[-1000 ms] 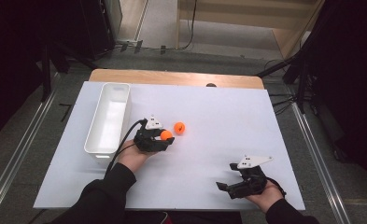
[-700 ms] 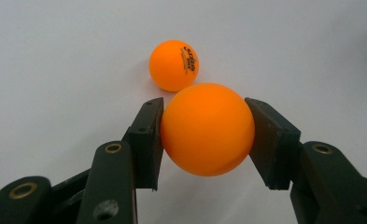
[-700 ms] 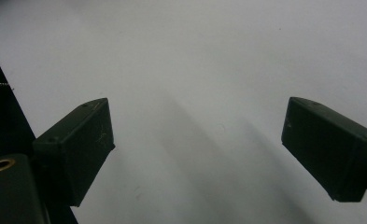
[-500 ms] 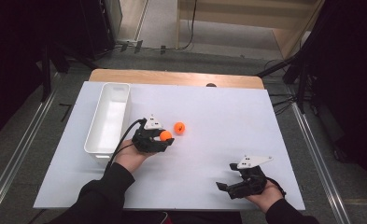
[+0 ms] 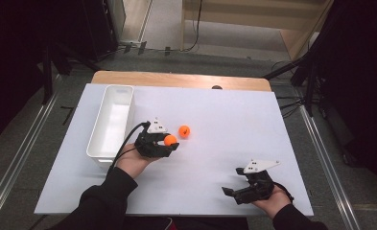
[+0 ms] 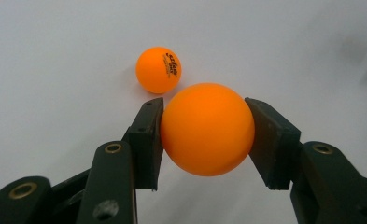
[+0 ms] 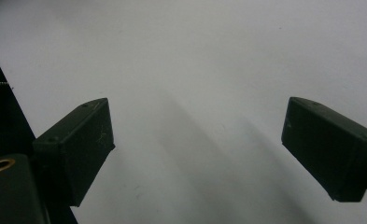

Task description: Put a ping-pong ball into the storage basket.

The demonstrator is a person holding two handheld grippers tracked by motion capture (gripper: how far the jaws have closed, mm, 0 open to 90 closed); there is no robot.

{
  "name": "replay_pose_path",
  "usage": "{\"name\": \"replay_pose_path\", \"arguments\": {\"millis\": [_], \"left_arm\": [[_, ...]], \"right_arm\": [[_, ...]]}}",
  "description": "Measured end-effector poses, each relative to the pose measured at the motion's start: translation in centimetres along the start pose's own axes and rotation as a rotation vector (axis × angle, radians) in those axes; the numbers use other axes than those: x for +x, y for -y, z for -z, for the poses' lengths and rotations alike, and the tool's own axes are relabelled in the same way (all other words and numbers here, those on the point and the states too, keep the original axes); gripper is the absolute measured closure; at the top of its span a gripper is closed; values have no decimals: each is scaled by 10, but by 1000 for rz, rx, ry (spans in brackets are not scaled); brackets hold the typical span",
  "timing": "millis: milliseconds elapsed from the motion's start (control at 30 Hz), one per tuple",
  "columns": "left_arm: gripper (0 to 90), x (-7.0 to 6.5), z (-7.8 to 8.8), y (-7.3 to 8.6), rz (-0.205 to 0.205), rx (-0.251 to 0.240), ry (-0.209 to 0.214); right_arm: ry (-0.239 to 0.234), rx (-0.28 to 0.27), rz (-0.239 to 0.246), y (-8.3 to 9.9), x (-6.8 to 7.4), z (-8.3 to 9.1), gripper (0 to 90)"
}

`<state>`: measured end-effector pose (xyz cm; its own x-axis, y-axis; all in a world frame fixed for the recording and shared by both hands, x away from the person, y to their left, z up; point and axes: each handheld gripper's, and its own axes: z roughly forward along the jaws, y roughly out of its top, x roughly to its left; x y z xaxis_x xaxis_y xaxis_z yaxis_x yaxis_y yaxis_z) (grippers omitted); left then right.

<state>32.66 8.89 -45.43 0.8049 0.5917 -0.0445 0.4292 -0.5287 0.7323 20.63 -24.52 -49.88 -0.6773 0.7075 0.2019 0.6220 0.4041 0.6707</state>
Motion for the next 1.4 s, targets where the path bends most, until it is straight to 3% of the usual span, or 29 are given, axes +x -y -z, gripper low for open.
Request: {"name": "replay_pose_path", "arguments": {"millis": [800,1400], "left_arm": [[502,-7,15,-6,-7,8,42],[502,0,30,-9,9,13,38]], "right_arm": [[-3,7,6,0,1,-1,77],[-2,14,8,0,1,-1,78]]}}
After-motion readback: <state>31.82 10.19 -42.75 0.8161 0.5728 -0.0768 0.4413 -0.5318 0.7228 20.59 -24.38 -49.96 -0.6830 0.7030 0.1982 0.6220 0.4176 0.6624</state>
